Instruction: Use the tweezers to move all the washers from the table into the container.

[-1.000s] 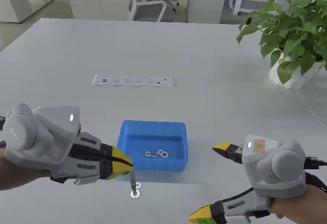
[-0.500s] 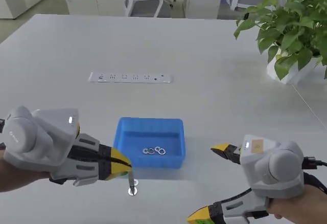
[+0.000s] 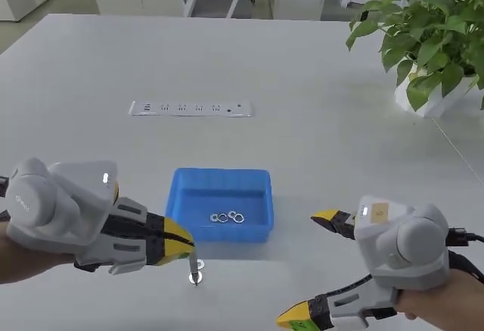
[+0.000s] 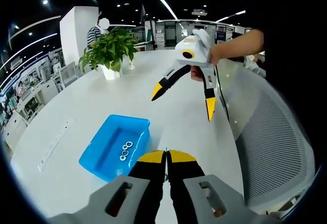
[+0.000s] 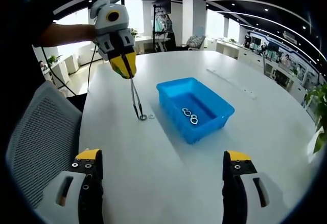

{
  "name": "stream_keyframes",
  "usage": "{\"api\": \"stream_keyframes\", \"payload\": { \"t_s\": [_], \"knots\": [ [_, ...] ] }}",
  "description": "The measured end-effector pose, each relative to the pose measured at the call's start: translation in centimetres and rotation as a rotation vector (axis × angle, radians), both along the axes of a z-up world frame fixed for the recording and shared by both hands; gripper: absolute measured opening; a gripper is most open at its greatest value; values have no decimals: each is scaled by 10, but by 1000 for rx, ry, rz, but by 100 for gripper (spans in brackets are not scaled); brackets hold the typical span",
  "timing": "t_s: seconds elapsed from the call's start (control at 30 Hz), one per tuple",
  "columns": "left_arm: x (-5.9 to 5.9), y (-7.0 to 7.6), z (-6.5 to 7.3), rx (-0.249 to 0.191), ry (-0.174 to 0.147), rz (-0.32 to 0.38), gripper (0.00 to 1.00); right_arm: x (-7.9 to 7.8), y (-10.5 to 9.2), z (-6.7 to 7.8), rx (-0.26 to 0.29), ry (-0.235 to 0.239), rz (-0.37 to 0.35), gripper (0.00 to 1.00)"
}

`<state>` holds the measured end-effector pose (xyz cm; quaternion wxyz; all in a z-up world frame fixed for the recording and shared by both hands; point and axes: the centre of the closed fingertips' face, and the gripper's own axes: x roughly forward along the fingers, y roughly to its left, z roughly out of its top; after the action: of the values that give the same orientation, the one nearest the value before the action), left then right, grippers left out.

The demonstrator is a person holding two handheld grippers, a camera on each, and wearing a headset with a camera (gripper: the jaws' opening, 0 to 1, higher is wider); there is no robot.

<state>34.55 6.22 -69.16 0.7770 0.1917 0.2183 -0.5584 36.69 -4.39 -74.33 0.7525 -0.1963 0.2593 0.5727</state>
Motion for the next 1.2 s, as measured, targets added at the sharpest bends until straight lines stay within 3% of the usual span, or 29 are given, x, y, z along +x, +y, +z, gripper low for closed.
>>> {"api": "stream_keyframes", "payload": {
  "t_s": [0.43,0.77,1.2],
  "knots": [
    [1,1,0,13,6,-15,5,0,5,1,8,2,25,95],
    [1,-1,0,17,14,-30,5,0,22,0,22,0,79,90],
    [0,0,-3,18,27,-40,5,-6,59,1,43,-38,226,69]
  ]
}}
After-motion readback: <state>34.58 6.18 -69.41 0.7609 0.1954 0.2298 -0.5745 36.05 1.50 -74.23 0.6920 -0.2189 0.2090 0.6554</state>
